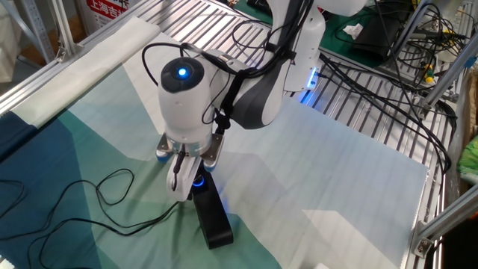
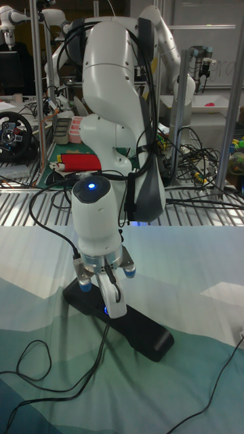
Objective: Turn the knob to decrease the volume of the speaker
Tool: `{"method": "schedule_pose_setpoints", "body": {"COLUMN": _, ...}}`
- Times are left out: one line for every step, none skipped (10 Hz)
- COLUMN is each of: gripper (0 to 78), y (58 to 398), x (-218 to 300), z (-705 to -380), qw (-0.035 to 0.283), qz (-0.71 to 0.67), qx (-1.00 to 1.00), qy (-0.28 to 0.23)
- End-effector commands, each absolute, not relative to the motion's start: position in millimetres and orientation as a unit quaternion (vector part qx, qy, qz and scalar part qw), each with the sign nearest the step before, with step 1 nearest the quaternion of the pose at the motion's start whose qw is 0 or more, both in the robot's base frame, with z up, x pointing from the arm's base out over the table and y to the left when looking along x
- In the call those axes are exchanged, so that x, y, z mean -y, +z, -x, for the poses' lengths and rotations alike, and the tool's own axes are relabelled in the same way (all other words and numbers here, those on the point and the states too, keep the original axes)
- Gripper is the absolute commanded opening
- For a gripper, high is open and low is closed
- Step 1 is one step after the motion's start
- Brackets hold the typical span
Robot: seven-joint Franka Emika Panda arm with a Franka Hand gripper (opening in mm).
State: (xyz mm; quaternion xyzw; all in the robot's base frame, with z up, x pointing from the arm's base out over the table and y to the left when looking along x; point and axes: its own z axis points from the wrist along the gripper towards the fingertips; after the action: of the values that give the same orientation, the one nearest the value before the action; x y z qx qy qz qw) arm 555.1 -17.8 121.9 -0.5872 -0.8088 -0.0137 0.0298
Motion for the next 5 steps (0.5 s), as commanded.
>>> {"method": "schedule_pose_setpoints", "body": {"gripper": 77.5, "y": 121.1, "x": 17.6, "z": -556.9, "qw": 0.029, "qz": 0.587, "qx": 0.809, "qy": -0.010}}
{"method": "schedule_pose_setpoints", "body": {"gripper": 77.5, "y": 120.4, "x": 17.5, "z": -557.0, "qw": 0.029, "qz": 0.586, "qx": 0.810, "qy": -0.012}}
{"method": "schedule_pose_setpoints", "body": {"gripper": 77.5, "y": 119.9, "x": 17.5, "z": -557.0, "qw": 0.030, "qz": 0.585, "qx": 0.810, "qy": -0.012}}
{"method": "schedule_pose_setpoints", "body": {"gripper": 77.5, "y": 119.7, "x": 17.5, "z": -557.1, "qw": 0.029, "qz": 0.585, "qx": 0.810, "qy": -0.012}}
{"method": "schedule_pose_setpoints", "body": {"gripper": 77.5, "y": 119.5, "x": 17.4, "z": -557.1, "qw": 0.030, "qz": 0.584, "qx": 0.811, "qy": -0.013}}
